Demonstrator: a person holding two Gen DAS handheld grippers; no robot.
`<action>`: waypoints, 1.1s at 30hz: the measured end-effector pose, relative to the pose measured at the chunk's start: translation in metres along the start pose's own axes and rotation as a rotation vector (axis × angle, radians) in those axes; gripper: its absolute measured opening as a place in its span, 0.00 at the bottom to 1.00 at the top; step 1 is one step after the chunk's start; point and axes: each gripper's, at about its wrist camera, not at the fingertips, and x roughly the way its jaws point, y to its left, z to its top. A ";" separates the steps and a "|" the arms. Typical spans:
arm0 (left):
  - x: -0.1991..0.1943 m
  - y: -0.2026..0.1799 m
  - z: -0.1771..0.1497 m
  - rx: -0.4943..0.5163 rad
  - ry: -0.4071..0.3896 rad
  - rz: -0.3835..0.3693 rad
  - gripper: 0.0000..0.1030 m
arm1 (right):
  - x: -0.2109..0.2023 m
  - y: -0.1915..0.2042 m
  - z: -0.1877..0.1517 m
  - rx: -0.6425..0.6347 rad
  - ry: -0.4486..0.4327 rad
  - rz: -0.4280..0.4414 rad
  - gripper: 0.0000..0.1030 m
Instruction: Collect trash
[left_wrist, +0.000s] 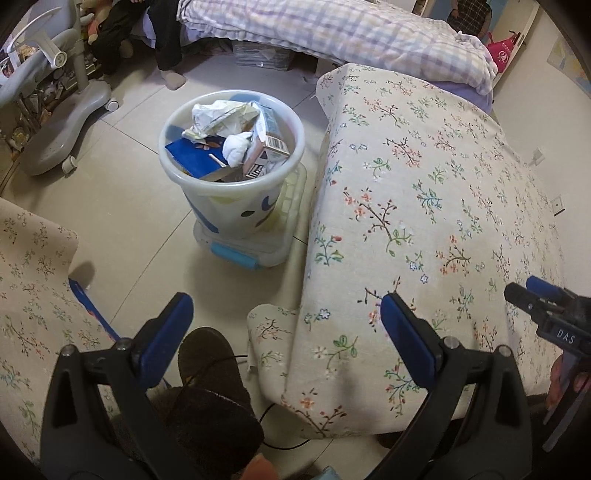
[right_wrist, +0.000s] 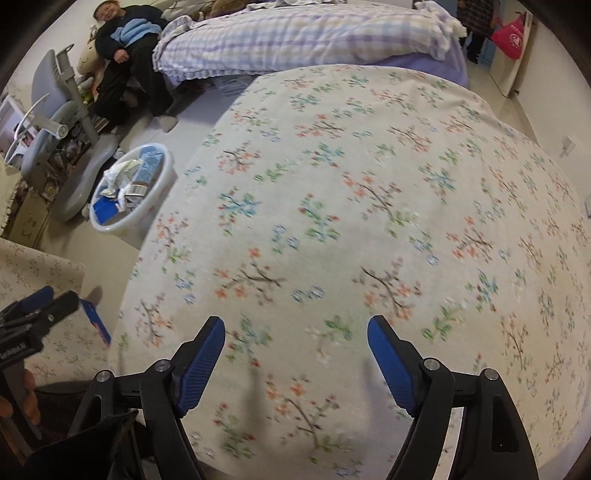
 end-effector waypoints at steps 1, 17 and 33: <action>-0.001 -0.003 -0.001 0.000 -0.006 -0.004 0.98 | -0.001 -0.005 -0.003 0.009 -0.003 -0.006 0.79; -0.013 -0.014 -0.004 -0.016 -0.095 0.040 0.98 | -0.009 -0.034 -0.013 0.052 -0.043 -0.044 0.79; -0.019 -0.031 -0.006 0.025 -0.117 0.030 0.98 | -0.015 -0.042 -0.015 0.078 -0.069 -0.059 0.79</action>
